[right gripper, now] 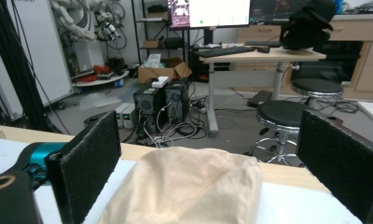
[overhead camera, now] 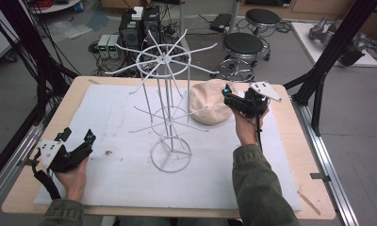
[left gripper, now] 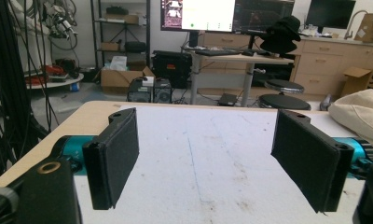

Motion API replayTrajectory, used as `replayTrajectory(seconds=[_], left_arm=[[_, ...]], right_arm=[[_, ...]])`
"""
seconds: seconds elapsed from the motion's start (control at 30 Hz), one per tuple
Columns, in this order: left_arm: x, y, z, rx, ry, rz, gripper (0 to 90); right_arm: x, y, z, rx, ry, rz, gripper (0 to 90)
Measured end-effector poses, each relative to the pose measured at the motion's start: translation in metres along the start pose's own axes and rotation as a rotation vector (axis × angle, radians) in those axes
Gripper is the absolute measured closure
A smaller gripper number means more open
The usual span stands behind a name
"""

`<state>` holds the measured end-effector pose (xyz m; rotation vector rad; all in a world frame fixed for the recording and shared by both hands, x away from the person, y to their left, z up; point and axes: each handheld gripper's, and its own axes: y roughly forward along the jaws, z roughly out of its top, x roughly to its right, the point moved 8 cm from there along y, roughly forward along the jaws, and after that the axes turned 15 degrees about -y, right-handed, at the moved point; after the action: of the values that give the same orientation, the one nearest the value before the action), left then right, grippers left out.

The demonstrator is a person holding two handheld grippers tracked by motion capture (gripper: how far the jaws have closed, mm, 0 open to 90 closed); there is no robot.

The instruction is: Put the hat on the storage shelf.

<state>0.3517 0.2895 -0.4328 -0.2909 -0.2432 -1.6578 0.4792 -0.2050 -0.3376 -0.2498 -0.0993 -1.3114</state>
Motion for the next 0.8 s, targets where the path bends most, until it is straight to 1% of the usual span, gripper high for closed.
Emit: replayTrajectory(seconds=[0.13,0.17,0.2,0.23,0.27,0.3,0.33,0.37,0.4,0.43,0.47,0.5,0.57,0.63,0.8], left_arm=[[-0.001,0.0,0.0,0.002,0.0,0.001,23.1],[0.0,0.0,0.0,0.003,0.002,-0.003,23.1],[0.0,0.0,0.0,0.003,0.002,-0.003,23.1],[0.0,0.0,0.0,0.0,0.007,-0.006,23.2],[0.0,0.0,0.0,0.0,0.007,-0.006,23.2],[0.0,0.0,0.001,0.004,0.003,-0.007,23.1],[0.0,0.0,0.001,0.003,0.0,-0.009,23.1],[0.0,0.001,0.001,0.003,0.0,-0.009,23.2],[0.0,0.001,0.001,0.003,0.0,-0.009,23.2],[0.001,0.001,0.0,0.001,-0.001,-0.012,23.2],[0.001,0.001,0.0,0.001,-0.001,-0.012,23.1],[0.001,0.002,-0.001,-0.002,-0.004,-0.013,23.2],[0.001,0.002,-0.001,-0.004,-0.005,-0.015,23.2],[0.001,0.001,-0.001,-0.003,-0.004,-0.017,23.2],[0.0,0.001,0.0,-0.001,-0.007,-0.015,23.2]], right_arm=[[-0.005,0.017,0.008,-0.009,-0.007,0.011,5.6],[-0.006,0.021,0.008,-0.002,-0.004,0.018,5.6],[-0.008,0.027,0.006,-0.02,0.004,0.024,5.6],[-0.011,0.034,0.003,-0.035,0.026,0.036,5.6],[-0.011,0.034,0.003,-0.035,0.026,0.036,5.6],[-0.016,0.045,0.0,-0.054,0.038,0.049,5.5],[-0.018,0.049,-0.001,-0.057,0.035,0.054,5.6],[-0.021,0.055,-0.001,-0.046,0.028,0.053,5.6],[-0.023,0.059,-0.003,-0.053,0.031,0.058,5.6],[-0.026,0.066,-0.006,-0.08,0.036,0.078,5.6],[-0.026,0.066,-0.006,-0.08,0.036,0.078,5.6],[-0.03,0.076,-0.008,-0.101,0.065,0.103,5.6],[-0.034,0.085,-0.009,-0.11,0.076,0.122,5.5],[-0.037,0.094,-0.011,-0.139,0.087,0.15,5.6],[-0.046,0.111,-0.015,-0.189,0.122,0.209,5.6]])
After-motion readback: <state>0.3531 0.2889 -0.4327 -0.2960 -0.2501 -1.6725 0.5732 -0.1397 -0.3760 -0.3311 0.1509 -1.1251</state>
